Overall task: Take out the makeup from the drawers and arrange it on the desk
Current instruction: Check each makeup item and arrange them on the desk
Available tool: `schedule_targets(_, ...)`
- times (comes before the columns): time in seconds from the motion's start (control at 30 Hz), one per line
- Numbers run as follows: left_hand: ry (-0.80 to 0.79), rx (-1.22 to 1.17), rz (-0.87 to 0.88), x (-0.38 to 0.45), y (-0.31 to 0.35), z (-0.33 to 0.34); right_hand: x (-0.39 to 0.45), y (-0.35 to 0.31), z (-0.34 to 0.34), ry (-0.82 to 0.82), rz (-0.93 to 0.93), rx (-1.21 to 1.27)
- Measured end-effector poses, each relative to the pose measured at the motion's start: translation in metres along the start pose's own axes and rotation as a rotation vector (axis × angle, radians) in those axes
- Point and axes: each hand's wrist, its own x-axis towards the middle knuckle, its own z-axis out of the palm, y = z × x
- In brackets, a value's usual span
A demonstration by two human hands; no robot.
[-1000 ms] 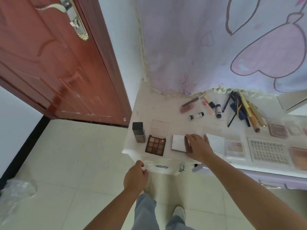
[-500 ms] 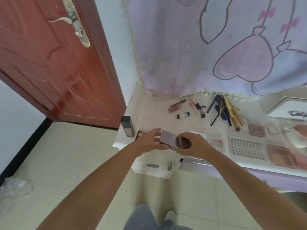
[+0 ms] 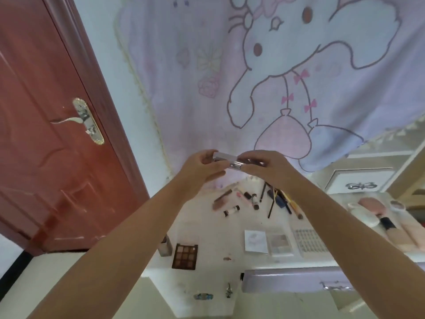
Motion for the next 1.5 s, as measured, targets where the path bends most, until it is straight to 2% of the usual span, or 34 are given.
schedule_targets(0.13,0.019,-0.03,0.12,0.017,0.052,0.002,0.026,-0.038,-0.028,0.066,-0.086,0.084)
schedule_targets(0.33,-0.005,0.023,0.142,0.028,0.087,0.004,0.051,-0.063,-0.048,0.023,-0.044,0.102)
schedule_targets(0.43,0.015,0.009,0.146,0.031,0.084,0.001,0.057,-0.059,-0.046,0.006,-0.042,0.107)
schedule_targets(0.57,0.017,0.029,0.167,0.031,0.067,-0.004,0.056,-0.043,-0.04,0.06,0.003,0.217)
schedule_targets(0.7,-0.027,-0.054,0.138,0.032,0.054,-0.009,0.052,-0.034,-0.03,0.026,-0.059,0.112)
schedule_targets(0.87,-0.165,-0.061,0.094,0.029,0.041,-0.023,0.054,-0.026,-0.02,0.036,-0.049,-0.014)
schedule_targets(1.0,-0.206,0.024,-0.028,0.022,0.025,-0.032,0.054,-0.016,-0.013,0.013,0.06,0.112)
schedule_targets(1.17,-0.122,0.051,-0.17,0.004,-0.018,-0.036,0.05,0.011,0.008,-0.004,0.271,0.243)
schedule_targets(1.37,0.009,0.442,-0.364,-0.035,-0.107,-0.031,0.022,0.085,0.071,-0.178,0.54,0.179)
schedule_targets(1.5,0.011,0.381,-0.488,-0.063,-0.163,-0.021,-0.008,0.125,0.106,-0.168,0.745,0.23)
